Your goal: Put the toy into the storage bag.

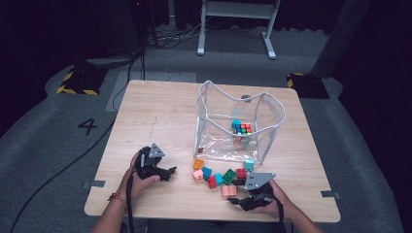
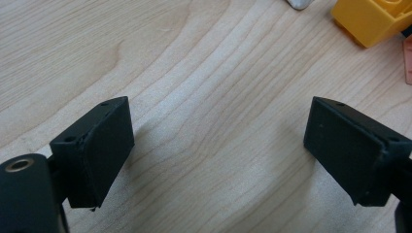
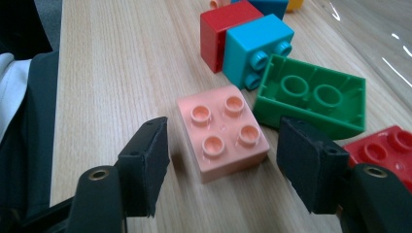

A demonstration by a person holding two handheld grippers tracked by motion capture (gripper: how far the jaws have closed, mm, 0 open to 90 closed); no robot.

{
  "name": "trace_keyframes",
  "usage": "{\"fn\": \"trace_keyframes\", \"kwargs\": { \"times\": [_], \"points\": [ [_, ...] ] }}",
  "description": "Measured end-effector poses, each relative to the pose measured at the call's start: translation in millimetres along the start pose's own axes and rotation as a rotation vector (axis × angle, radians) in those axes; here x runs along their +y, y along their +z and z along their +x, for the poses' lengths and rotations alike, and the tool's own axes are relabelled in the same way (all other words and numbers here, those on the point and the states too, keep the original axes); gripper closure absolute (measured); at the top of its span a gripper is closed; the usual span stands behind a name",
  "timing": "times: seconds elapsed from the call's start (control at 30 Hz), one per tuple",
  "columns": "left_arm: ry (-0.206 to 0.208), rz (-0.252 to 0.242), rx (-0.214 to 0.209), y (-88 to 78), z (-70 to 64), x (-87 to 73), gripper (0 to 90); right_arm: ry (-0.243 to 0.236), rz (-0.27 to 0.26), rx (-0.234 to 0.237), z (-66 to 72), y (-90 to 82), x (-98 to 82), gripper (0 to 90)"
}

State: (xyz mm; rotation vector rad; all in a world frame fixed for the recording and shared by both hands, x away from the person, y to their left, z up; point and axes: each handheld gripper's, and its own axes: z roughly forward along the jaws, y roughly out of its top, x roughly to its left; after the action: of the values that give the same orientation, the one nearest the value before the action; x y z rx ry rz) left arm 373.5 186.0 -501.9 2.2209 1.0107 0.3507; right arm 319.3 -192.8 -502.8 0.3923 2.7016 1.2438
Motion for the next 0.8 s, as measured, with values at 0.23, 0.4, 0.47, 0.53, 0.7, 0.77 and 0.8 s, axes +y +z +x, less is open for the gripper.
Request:
{"fn": "trace_keyframes", "kwargs": {
  "times": [0.23,0.4,0.47,0.53,0.7,0.77,0.8],
  "points": [
    [0.001,0.000,0.000,0.0,0.0,0.0,11.0,-0.002,-0.011,0.024,0.2,0.5,0.4,52.9],
    [0.000,0.000,0.000,0.0,0.0,0.0,11.0,-0.032,-0.003,0.024,-0.5,-4.8,-1.9,59.0],
    [0.002,0.000,0.001,-0.1,0.1,0.0,11.0,-0.022,0.001,0.027,-0.2,-10.2,-3.6,59.1],
    [0.002,0.000,0.001,-0.1,0.1,0.0,11.0,-0.031,-0.006,0.026,-1.8,-13.6,-4.2,59.1],
    [0.002,0.000,0.001,-0.1,0.1,0.0,11.0,0.018,-0.051,-0.011,-10.9,-42.0,-9.3,59.1],
    [0.002,-0.001,0.002,0.0,0.0,0.1,11.0,0.040,-0.058,-0.017,-14.8,-52.3,-12.7,59.1],
    [0.003,0.001,-0.001,-0.1,0.2,0.2,11.0,0.030,-0.058,-0.024,-16.8,-56.2,-14.6,59.1]
  ]
}}
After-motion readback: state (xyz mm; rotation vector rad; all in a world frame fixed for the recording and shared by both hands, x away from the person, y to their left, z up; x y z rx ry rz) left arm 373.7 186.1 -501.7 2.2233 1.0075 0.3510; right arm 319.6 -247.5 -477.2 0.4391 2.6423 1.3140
